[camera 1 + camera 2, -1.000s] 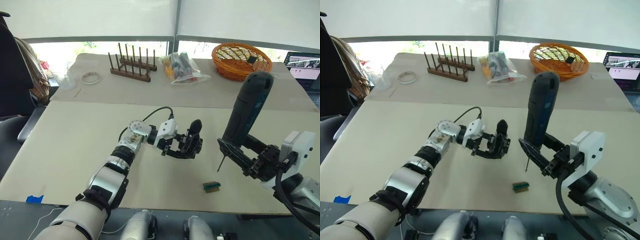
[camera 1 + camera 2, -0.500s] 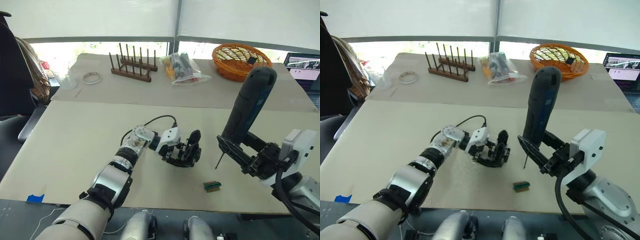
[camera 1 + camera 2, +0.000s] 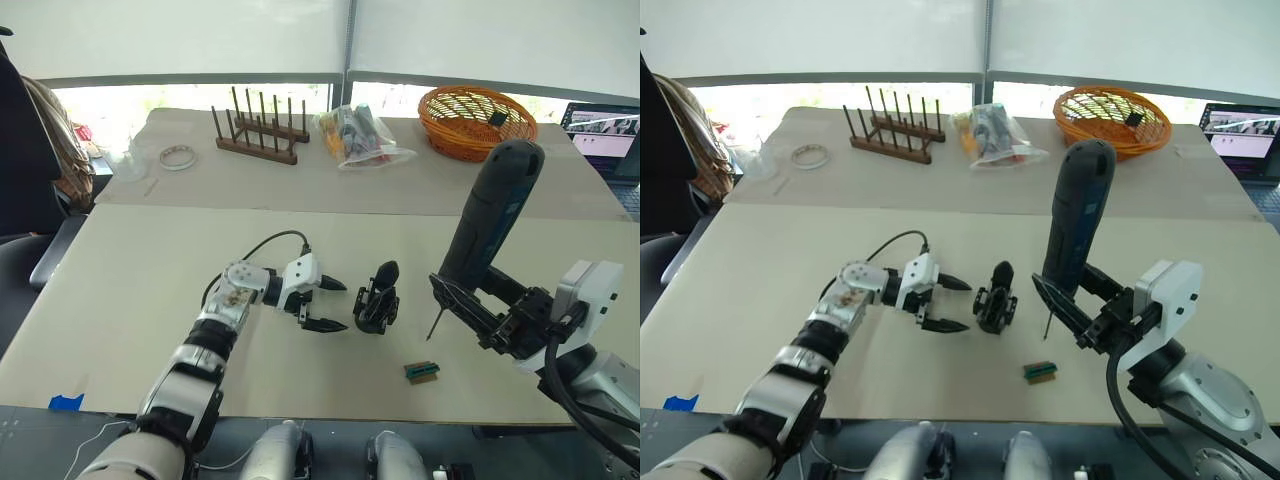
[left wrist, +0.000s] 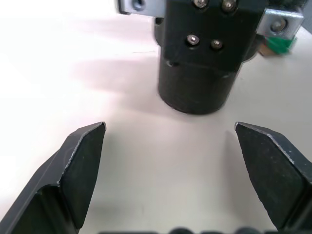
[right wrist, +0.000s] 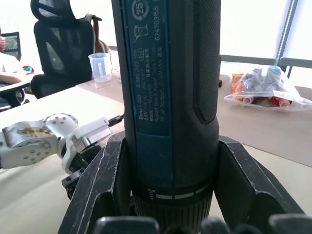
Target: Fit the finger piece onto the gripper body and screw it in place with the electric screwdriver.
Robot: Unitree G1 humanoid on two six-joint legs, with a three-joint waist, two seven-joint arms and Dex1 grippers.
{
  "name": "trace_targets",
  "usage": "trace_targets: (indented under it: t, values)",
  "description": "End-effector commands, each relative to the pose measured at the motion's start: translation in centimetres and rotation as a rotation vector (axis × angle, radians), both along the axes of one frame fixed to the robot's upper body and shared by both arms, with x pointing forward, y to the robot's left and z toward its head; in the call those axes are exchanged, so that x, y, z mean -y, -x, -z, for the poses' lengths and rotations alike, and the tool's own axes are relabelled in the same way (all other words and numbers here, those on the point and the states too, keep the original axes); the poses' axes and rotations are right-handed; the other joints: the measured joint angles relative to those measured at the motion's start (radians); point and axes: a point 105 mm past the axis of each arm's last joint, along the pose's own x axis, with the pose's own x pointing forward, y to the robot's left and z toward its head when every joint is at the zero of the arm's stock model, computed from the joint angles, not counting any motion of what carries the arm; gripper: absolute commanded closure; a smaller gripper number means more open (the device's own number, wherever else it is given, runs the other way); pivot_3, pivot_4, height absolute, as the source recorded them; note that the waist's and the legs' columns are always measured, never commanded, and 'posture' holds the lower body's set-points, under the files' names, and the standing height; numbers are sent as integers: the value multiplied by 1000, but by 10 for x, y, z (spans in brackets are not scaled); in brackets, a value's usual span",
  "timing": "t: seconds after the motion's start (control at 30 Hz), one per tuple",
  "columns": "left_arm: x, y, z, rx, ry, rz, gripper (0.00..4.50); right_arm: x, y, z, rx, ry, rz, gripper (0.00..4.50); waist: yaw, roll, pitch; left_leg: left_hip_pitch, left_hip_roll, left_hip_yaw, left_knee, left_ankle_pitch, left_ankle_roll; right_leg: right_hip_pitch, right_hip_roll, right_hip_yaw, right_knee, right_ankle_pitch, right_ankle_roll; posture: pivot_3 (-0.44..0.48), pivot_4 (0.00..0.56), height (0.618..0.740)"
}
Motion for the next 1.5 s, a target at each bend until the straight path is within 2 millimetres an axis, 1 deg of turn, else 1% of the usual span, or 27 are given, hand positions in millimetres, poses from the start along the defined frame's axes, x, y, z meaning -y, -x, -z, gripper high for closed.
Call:
trace_targets:
  t: [0.03,0.13,0.23,0.47,0.53,0.63,0.67,0.73,0.77,0.8,0.83,0.97,1.03,1.1,1.13,1.2,1.27,1.3,1.33,1.37,1.4,1.5]
  values:
    - [12,9,-11,12,40,-74,0,-2,5,-13,61,-12,-22,2532,1,0,0,0,0,0,0,0,0,0,0,0,0,0,0,0,150,740]
    - [20,16,-9,-9,64,-146,0,-4,6,-12,47,-7,-40,2532,5,0,0,1,0,-1,0,0,-1,0,0,0,0,0,0,0,150,740]
    - [27,27,-6,-11,60,-149,0,-3,6,-13,41,-5,-45,2532,8,0,0,4,0,0,0,0,-1,0,0,1,-1,0,0,0,150,740]
    - [47,34,3,-50,47,-210,0,-3,6,-13,18,2,-66,2532,18,0,0,5,0,0,-1,0,-1,0,0,2,-1,0,0,0,150,740]
    - [52,34,7,-65,49,-212,0,-4,6,-12,11,1,-72,2532,20,0,0,5,0,0,-1,0,-1,0,0,2,-1,0,0,0,150,740]
    - [57,25,10,-41,45,-234,0,-5,5,-12,6,2,-81,2532,23,0,0,5,0,0,-1,0,-1,1,-1,2,-1,0,0,0,150,740]
    - [59,21,10,-34,50,-232,520,-5,5,-12,8,3,-83,2532,24,0,0,5,0,0,-1,0,-1,1,-1,2,-2,0,0,0,150,740]
    - [64,16,7,-22,67,-207,1218,-4,3,-13,12,5,-82,2532,26,0,0,5,0,0,-1,0,-1,1,-1,2,-2,0,0,0,150,740]
    - [67,14,4,-9,77,-180,1716,-4,2,-14,16,7,-79,2532,27,0,0,5,0,0,-1,0,-1,1,-1,2,-2,0,0,0,150,740]
    - [70,12,2,5,81,-149,2106,-3,2,-14,20,9,-76,2532,28,0,0,5,0,0,-1,0,-1,1,-1,2,-2,0,0,0,150,740]
    - [70,9,-2,24,74,-92,2173,-3,3,-15,27,11,-73,2532,29,0,0,5,0,0,-1,0,-1,0,-1,2,-2,0,0,0,150,740]
    - [66,-1,-11,100,49,58,2172,-4,6,-16,37,15,-70,2532,27,0,0,4,-1,1,-1,0,-1,0,-1,2,-1,0,0,0,150,740]
    - [63,-7,-19,143,55,128,2172,-5,7,-15,39,15,-70,2532,24,0,0,2,-1,1,-2,0,-1,0,-1,2,-1,0,0,0,150,740]
    - [62,-17,-26,168,23,166,2172,-6,7,-15,46,13,-63,2532,23,0,0,1,-1,2,-2,0,-1,0,-1,1,0,0,0,0,150,740]
    - [61,-20,-26,171,7,177,2172,-6,7,-15,49,12,-60,2532,23,-1,0,0,-1,2,-1,0,-1,-1,-1,1,0,0,0,0,150,740]
    - [61,-21,-18,159,-51,199,2172,-7,7,-14,52,9,-55,2532,19,-1,0,-2,-2,2,-1,0,-1,-2,-1,0,0,0,0,0,150,740]
    - [60,-24,-11,122,-74,182,2172,-8,7,-13,55,7,-52,2532,16,-1,0,-2,-2,2,-1,0,0,-2,-1,0,-1,0,0,0,150,740]
    - [60,-27,-11,98,-56,145,1142,-9,8,-13,58,5,-50,2532,17,-1,0,-2,-2,2,-1,0,0,-1,-1,0,-1,0,0,0,150,740]
    - [59,-30,-11,81,-43,120,757,-10,8,-13,61,3,-49,2532,18,-1,0,-2,-2,2,-1,0,0,-1,-1,-1,-1,0,0,0,150,740]
    - [58,-30,-11,77,-35,112,157,-10,8,-13,63,1,-46,2532,18,-1,0,-2,-2,2,-1,0,1,-1,-1,-1,-1,0,0,0,150,740]
    - [56,-30,-11,78,-32,108,0,-10,8,-13,64,0,-45,2532,17,-1,0,-2,-2,2,-1,0,1,-1,-1,-1,-1,0,0,0,150,740]
    - [49,-28,-8,74,-3,79,0,-9,8,-12,63,0,-42,2532,12,-1,0,-2,-1,2,0,0,1,-1,-1,0,-1,0,0,0,150,740]
